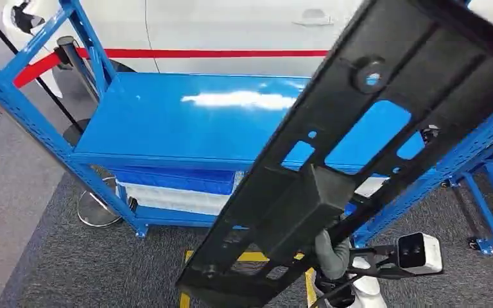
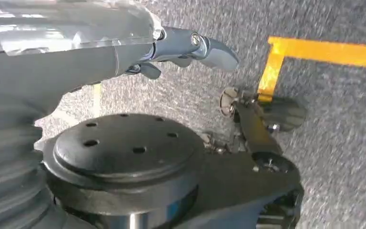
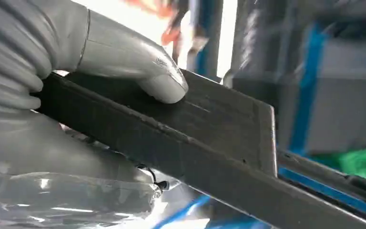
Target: Take the parts from the cabinet and place them on the table.
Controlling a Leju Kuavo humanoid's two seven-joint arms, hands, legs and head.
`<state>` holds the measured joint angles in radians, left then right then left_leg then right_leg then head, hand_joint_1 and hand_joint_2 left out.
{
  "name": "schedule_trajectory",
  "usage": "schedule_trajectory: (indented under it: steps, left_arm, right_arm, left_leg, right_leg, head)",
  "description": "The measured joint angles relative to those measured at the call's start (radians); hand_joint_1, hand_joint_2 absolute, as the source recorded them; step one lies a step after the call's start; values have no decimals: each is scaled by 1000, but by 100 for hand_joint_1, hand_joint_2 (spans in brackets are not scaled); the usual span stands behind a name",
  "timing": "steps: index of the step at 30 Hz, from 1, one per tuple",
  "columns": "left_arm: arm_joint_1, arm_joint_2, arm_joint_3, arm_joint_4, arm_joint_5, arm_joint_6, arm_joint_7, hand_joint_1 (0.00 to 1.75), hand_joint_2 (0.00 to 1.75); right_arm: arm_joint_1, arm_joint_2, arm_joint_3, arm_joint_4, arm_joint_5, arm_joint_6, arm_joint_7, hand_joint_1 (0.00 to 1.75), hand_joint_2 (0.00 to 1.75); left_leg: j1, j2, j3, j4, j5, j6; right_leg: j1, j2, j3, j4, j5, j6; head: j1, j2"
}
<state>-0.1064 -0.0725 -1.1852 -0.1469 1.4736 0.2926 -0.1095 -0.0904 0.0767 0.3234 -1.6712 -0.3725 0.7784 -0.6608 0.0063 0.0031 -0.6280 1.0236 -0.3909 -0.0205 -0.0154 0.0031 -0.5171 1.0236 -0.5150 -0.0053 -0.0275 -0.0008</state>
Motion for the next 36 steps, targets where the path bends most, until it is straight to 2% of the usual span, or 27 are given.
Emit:
schedule_trajectory:
  steps: [1,2,4,5,6,8,10,11,12,15,16,17,18,19,20,21,23,24,25,26,27,30,31,32,33,35,36]
  left_arm:
    - [0,0,-2,0,0,0,2,0,175]
    - [0,0,-6,0,0,0,6,0,175]
    - [-3,0,-10,0,0,0,14,0,175]
    - [-3,1,-14,0,0,0,19,0,175]
    - [-4,1,-16,0,0,0,22,0,175]
    - [-5,1,-18,0,1,0,30,0,175]
    - [-7,1,-22,0,0,0,35,0,175]
    - [-9,3,-23,0,0,0,35,0,175]
    - [-13,3,-23,0,0,0,35,0,175]
    - [-13,3,-26,0,-5,-8,35,0,175]
    - [-11,3,-29,0,-8,-12,36,0,175]
    - [-11,2,-32,0,-8,-15,37,0,175]
    - [-12,2,-34,0,-8,-16,38,0,175]
    - [-11,2,-37,0,-9,-19,38,0,175]
    - [-11,2,-39,0,-9,-22,38,0,175]
    - [-11,2,-40,0,-9,-24,38,0,175]
    - [-10,2,-41,0,-6,-24,38,0,175]
    - [-10,2,-41,0,-5,-24,38,0,175]
    - [-10,1,-41,0,-4,-24,38,0,175]
    - [-11,1,-42,0,-2,-23,37,0,175]
    - [-11,1,-42,0,-1,-23,35,0,175]
    - [-9,2,-44,0,-3,-19,28,0,175]
    - [-8,3,-45,0,-5,-16,25,0,175]
    - [-7,3,-47,0,-6,-15,21,0,175]
    - [-7,3,-48,0,-7,-15,17,0,175]
    - [-8,6,-50,0,-9,-18,11,0,175]
    - [-8,6,-51,0,-10,-22,11,0,175]
  right_arm:
    - [-10,1,9,-4,-37,36,19,175,175]
    - [-20,2,18,-6,-62,61,33,175,175]
    - [-35,7,35,-11,-114,97,60,175,175]
    - [-45,8,43,-11,-136,107,74,175,175]
    - [-54,9,52,-11,-160,118,92,175,175]
    - [-69,14,66,-11,-196,131,120,175,175]
    - [-79,19,76,-11,-207,136,133,175,175]
    - [-83,22,79,-13,-209,137,136,175,175]
    - [-87,24,82,-15,-211,138,136,175,175]
    - [-88,26,88,-17,-211,131,138,175,175]
    - [-88,26,89,-18,-209,126,141,175,175]
    - [-87,26,89,-20,-207,120,144,175,175]
    - [-86,26,89,-22,-197,111,147,175,175]
    - [-83,26,89,-23,-181,98,148,175,175]
    - [-76,25,89,-25,-168,88,147,175,175]
    - [-69,25,89,-27,-148,70,140,175,175]
    - [-59,24,89,-36,-68,1,106,175,175]
    - [-55,24,88,-42,-26,-35,92,175,175]
    - [-52,24,87,-49,4,-68,78,175,175]
    - [-51,24,87,-58,29,-92,65,175,175]
    - [-50,24,87,-67,46,-107,58,175,175]
    - [-44,24,83,-93,83,-153,40,175,175]
    - [-43,23,82,-102,95,-171,37,175,175]
    - [-42,24,82,-113,107,-189,33,175,175]
    - [-39,24,82,-123,115,-204,28,175,175]
    - [-30,24,81,-149,129,-232,22,175,175]
    - [-26,24,80,-160,133,-240,22,175,175]
  left_leg:
    - [6,-1,-8,12,-21,-4]
    - [5,-1,-25,45,-73,-7]
    - [6,-1,-63,182,-186,-14]
    - [6,-1,-77,253,-221,-16]
    - [6,-1,-80,297,-223,-16]
    - [5,-1,-25,264,-153,-9]
    - [0,-2,89,114,-103,8]
    - [-6,-1,150,25,-129,20]
    - [-9,0,191,-50,-149,23]
    - [-17,-2,172,-50,-127,33]
    - [-3,2,168,-63,-109,39]
    - [-6,6,155,-63,-97,45]
    - [-5,8,142,-62,-87,54]
    - [-6,8,127,-62,-75,53]
    - [-6,8,113,-60,-63,52]
    - [-6,9,96,-56,-53,51]
    - [-3,9,61,-44,-37,45]
    - [-1,9,43,-34,-31,40]
    - [0,9,28,-22,-28,35]
    - [-1,8,16,-8,-25,31]
    - [-4,7,5,4,-24,25]
    - [-2,7,1,-1,-3,3]
    - [1,6,-4,3,-5,-3]
    - [5,5,-17,22,-41,-9]
    - [5,5,-35,68,-99,-12]
    - [5,5,-72,211,-204,-17]
    - [5,5,-83,280,-225,-19]
  right_leg:
    - [-4,-7,-8,-3,13,-11]
    - [-3,-6,-22,-4,23,-20]
    - [0,-8,-48,-3,44,-25]
    - [3,-8,-63,-2,55,-26]
    - [5,-8,-78,0,65,-27]
    - [10,-9,-107,3,86,-26]
    - [15,-8,-125,3,104,-24]
    - [15,-9,-129,4,112,-20]
    - [17,-9,-133,5,120,-14]
    - [10,-15,-131,-8,150,5]
    - [11,-14,-137,-3,142,11]
    - [8,-9,-149,17,98,17]
    - [7,-8,-166,69,30,21]
    - [5,-7,-185,143,-31,26]
    - [3,-7,-203,221,-72,31]
    - [1,-7,-213,279,-80,35]
    - [-5,-8,-180,285,-17,41]
    - [-8,-8,-133,229,22,43]
    - [-12,-8,-70,145,38,45]
    - [-15,-7,-11,58,5,44]
    - [-4,-4,19,5,-20,35]
    - [1,-2,1,11,-8,7]
    - [-4,-5,-7,4,5,-9]
    - [-4,-7,-17,4,16,-18]
    - [-4,-7,-29,4,25,-24]
    - [0,-8,-55,5,45,-28]
    - [2,-9,-70,6,56,-29]
  head:
    - [-1,0]
    - [-2,0]
    - [-2,0]
    - [-2,0]
    - [-2,0]
    - [-2,0]
    - [-2,0]
    - [-1,0]
    - [-2,0]
    - [-2,0]
    - [-3,0]
    - [-2,0]
    - [0,0]
    - [0,0]
    - [-1,0]
    - [0,0]
    - [0,0]
    - [0,0]
    - [0,0]
    - [0,0]
    - [-1,0]
    - [-1,0]
    - [0,0]
    - [-2,0]
    - [-2,0]
    - [-3,0]
    - [-2,0]
